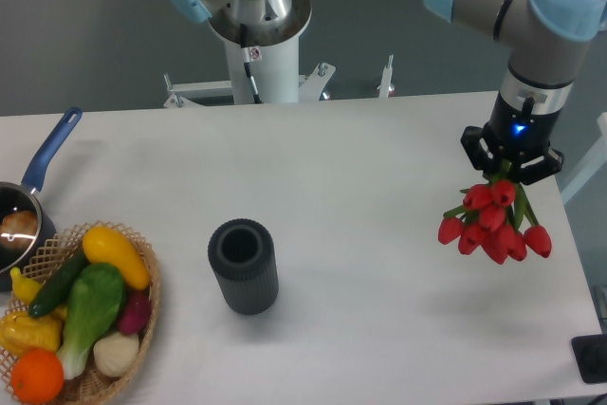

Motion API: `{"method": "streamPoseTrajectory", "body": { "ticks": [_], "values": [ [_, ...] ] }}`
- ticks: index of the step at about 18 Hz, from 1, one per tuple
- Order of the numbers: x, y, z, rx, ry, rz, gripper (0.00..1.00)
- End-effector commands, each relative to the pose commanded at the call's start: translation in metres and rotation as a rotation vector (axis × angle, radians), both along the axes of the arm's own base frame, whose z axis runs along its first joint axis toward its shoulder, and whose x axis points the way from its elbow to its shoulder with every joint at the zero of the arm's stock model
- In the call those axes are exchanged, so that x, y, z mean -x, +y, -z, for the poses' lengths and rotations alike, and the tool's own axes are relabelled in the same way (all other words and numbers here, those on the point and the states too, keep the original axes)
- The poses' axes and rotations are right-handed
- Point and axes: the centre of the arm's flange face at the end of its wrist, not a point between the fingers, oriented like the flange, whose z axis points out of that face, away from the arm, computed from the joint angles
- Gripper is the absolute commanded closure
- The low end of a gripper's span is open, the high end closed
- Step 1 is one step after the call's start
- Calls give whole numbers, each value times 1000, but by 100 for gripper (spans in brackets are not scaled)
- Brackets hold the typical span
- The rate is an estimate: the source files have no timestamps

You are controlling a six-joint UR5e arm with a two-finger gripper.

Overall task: Insert the flowers into the vase
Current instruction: 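Carry the red tulip bunch in the gripper over the black vase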

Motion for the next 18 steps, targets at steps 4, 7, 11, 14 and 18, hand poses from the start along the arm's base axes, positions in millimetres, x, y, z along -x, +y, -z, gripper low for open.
{"method": "streamPoseTrajectory", "body": {
  "ticks": [4,7,11,14,18],
  "values": [
    [-5,3,-6,-46,-10,6,82],
    [-12,10,-4,-107,-53,-42,83],
    [-37,15,-39,-273,-87,-74,84],
    [-49,28,-59,-403,-130,-139,85],
    [-68,48,-78,-659,-220,-88,83]
  ]
}}
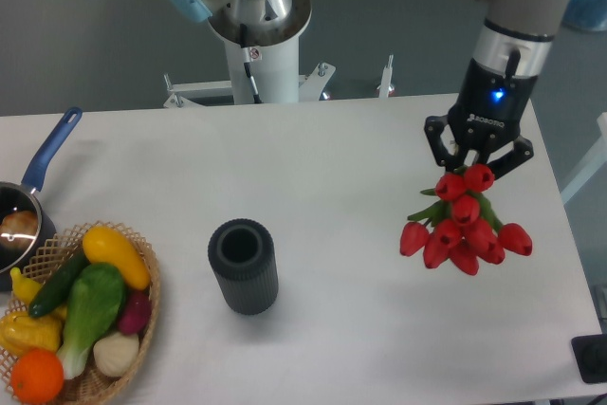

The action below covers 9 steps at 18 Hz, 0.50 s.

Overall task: Insert the flowers into the vase
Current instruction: 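Carry the red tulip bunch in the gripper over the black vase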

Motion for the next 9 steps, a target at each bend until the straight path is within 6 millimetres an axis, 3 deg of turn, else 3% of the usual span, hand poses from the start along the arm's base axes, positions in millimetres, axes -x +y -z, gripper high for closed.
{"method": "streamPoseTrajectory", "body": {
  "ticks": [5,9],
  "values": [
    [-33,32,-20,-219,-93,127,83],
    [-54,45,-34,-379,-146,224,83]
  ]
}}
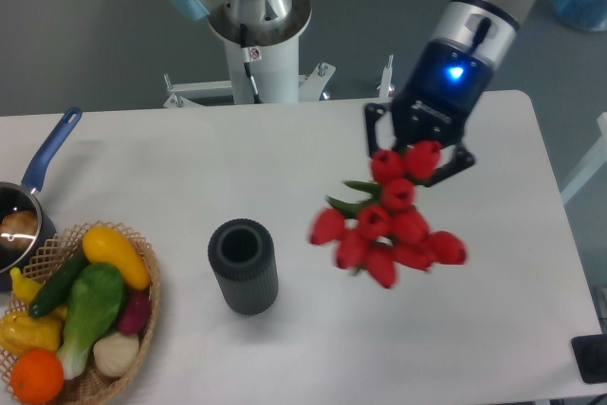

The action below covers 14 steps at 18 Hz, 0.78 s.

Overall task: Insert the flowers into the vase
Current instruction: 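Carry the red tulip bunch in the gripper over the black vase, then lower the tulip stems down into the black vase's opening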

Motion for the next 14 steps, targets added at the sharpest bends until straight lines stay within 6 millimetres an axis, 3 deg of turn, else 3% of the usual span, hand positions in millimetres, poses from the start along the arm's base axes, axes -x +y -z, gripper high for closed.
{"method": "streamPoseTrajectory", "body": {
  "ticks": [3,7,14],
  "values": [
    [3,15,12,-116,17,63,83],
    [0,17,16,-221,19,119,83],
    [-33,29,59,-242,8,179,82]
  ]
}}
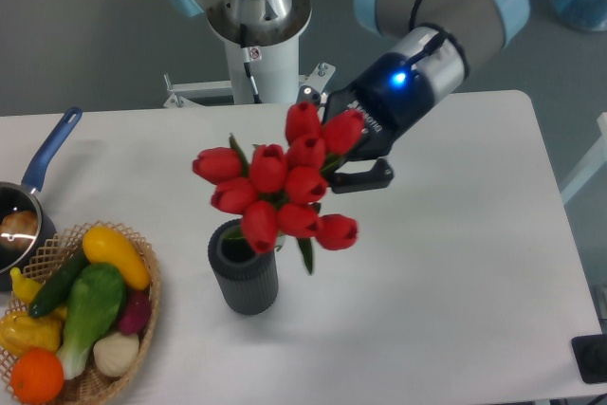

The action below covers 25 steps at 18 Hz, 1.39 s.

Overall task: Insert the flowers into the vase
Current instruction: 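Lower the tulip stems down into the black vase's opening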

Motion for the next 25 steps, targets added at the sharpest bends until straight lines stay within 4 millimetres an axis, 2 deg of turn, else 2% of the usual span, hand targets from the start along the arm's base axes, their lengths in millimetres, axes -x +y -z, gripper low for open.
{"method": "streamPoseTrajectory", "body": {
  "ticks": [5,7,13,19,25],
  "values": [
    [-28,11,5,-5,-20,45,81],
    [-31,10,9,-2,-27,47,81],
    [-22,5,22,10,-45,31,80],
    [-22,4,25,13,-47,29,78],
    [-15,10,56,23,-49,33,78]
  ]
}}
